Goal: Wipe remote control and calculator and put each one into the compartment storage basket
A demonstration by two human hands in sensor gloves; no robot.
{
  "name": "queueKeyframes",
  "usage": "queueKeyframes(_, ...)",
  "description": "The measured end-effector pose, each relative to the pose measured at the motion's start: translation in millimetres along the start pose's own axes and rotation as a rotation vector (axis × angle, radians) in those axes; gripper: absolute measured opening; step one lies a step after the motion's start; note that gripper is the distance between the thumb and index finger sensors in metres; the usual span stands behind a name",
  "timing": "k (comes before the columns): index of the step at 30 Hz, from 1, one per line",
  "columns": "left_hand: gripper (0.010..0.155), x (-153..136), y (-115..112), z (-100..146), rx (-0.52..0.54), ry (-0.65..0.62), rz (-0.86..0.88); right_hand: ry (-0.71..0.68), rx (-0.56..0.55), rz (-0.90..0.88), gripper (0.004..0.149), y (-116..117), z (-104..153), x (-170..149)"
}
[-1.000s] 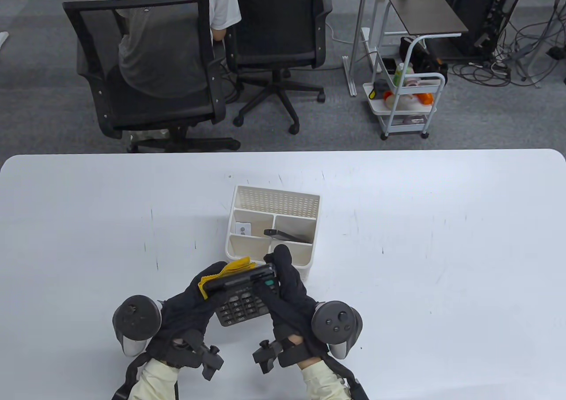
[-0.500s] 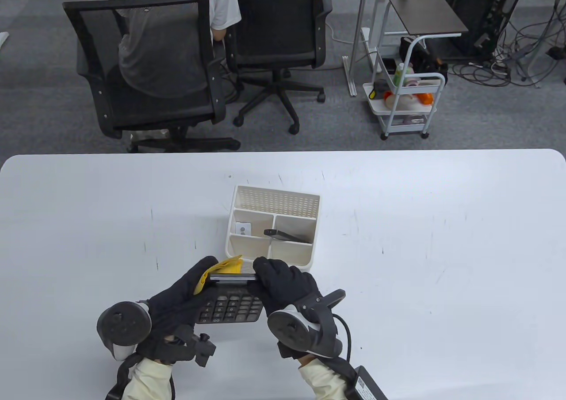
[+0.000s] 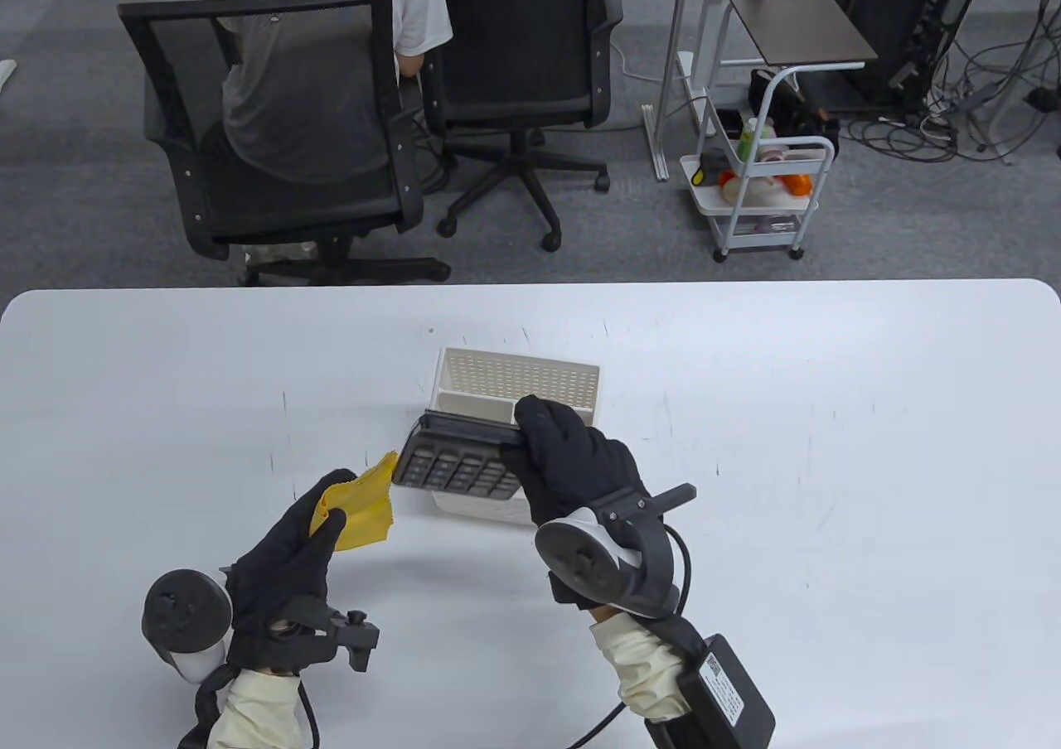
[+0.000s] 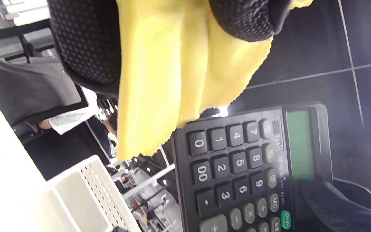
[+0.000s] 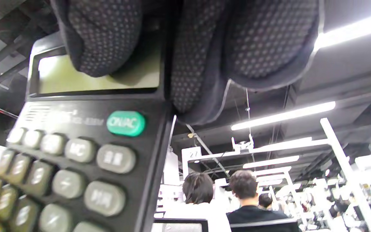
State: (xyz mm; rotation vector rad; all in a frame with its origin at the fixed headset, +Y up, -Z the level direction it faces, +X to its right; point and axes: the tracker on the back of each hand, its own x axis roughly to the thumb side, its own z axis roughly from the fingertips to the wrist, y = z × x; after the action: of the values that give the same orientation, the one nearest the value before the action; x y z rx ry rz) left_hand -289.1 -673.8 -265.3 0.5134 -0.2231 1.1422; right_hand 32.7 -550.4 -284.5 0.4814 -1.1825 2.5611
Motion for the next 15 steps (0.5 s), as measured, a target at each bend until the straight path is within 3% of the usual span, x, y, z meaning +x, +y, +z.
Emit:
queueKeyframes(4, 0.044, -3.1, 6.7, 1.1, 0.048, 0.020, -0.025, 0.031, 0.018, 0.045, 0.046, 8.6, -18.7, -9.6)
queueKeyframes(15, 0.044, -14.8, 3.6, 2.6, 0.045, 0.054, -0.041, 0.177, 0.140, 0.122, 0.047, 77.0, -46.6, -35.1)
